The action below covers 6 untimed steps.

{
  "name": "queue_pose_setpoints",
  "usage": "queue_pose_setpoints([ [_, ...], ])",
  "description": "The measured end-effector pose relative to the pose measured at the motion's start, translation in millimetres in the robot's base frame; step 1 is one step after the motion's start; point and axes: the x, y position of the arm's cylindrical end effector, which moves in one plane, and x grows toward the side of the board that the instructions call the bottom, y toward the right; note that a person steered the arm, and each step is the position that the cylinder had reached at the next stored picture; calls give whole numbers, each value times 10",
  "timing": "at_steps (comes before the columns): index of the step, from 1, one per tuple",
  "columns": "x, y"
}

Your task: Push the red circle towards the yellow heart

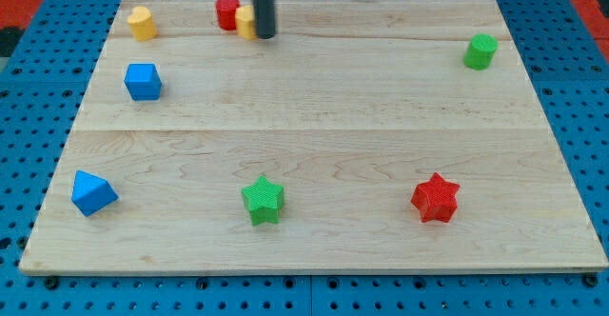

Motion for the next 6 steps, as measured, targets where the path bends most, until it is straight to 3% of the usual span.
queue_pose_setpoints([
  [2,-59,851],
  [3,-701,301],
  [4,-796,-224],
  [6,-419,-522],
])
